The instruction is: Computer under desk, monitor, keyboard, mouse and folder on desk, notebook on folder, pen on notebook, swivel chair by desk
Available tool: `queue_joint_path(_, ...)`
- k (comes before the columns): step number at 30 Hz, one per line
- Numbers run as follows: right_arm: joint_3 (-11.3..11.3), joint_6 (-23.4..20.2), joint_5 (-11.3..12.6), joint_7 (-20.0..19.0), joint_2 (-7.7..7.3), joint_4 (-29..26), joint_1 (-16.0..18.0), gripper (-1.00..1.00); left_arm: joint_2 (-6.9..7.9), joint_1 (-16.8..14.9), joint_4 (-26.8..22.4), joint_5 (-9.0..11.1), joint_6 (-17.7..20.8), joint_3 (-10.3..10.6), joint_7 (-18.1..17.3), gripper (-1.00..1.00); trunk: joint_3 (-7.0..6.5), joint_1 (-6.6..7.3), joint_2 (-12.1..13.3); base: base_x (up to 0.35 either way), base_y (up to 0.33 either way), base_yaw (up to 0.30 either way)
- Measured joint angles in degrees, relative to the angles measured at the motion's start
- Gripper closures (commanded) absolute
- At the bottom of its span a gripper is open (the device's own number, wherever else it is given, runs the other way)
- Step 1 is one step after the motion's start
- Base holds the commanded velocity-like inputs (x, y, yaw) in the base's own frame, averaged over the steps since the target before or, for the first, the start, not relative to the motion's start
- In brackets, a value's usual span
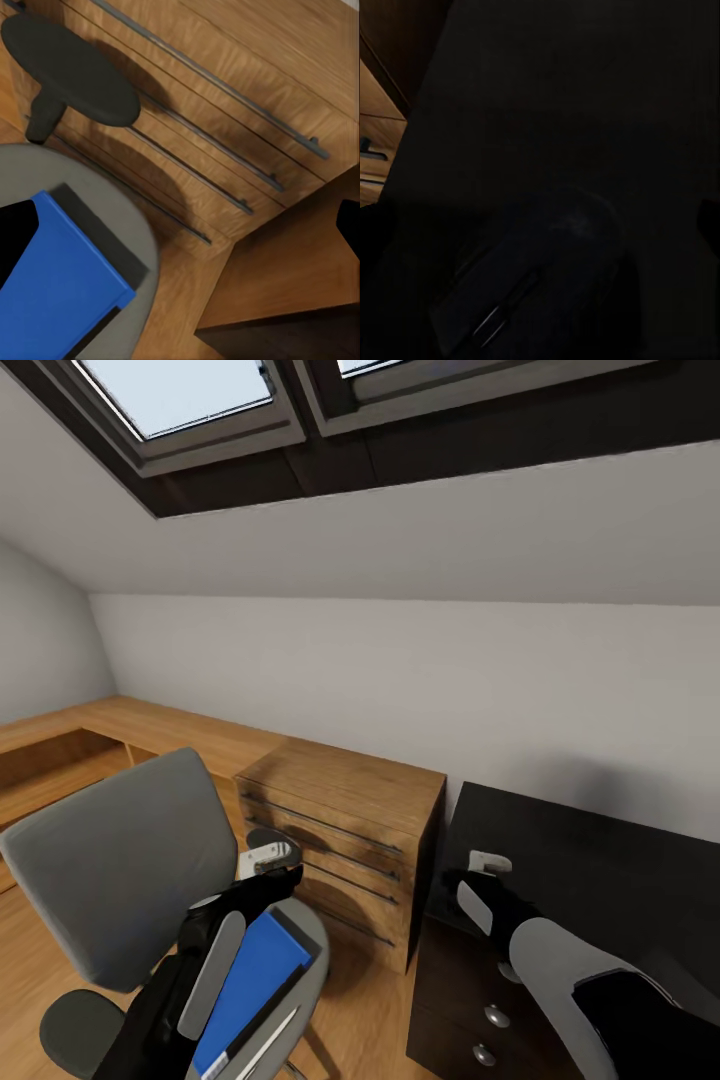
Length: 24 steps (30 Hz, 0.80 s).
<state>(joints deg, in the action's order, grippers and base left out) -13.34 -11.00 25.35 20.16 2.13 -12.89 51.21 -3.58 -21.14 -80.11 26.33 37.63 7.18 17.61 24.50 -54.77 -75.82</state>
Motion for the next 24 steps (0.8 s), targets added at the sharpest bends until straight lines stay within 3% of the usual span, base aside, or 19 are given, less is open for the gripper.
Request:
queue_joint_path(8,1.45,-2.14,-0.04,-0.05,-0.25,-0.08,0.00,-1.00,-0.02,0.00,-0.22,0.05,-0.07,0.48,0.04,-1.00,0.00,0.00,0.00,0.000,0.000,0.000)
queue_joint_path(24,1.52,-2.25,0.05,-0.14,-0.17,-0.08,0.00,-1.00,-0.02,0.00,-0.22,0.04,-0.14,0.59,0.13,-1.00,2.52,-3.08,-5.62,0.000,0.000,0.000)
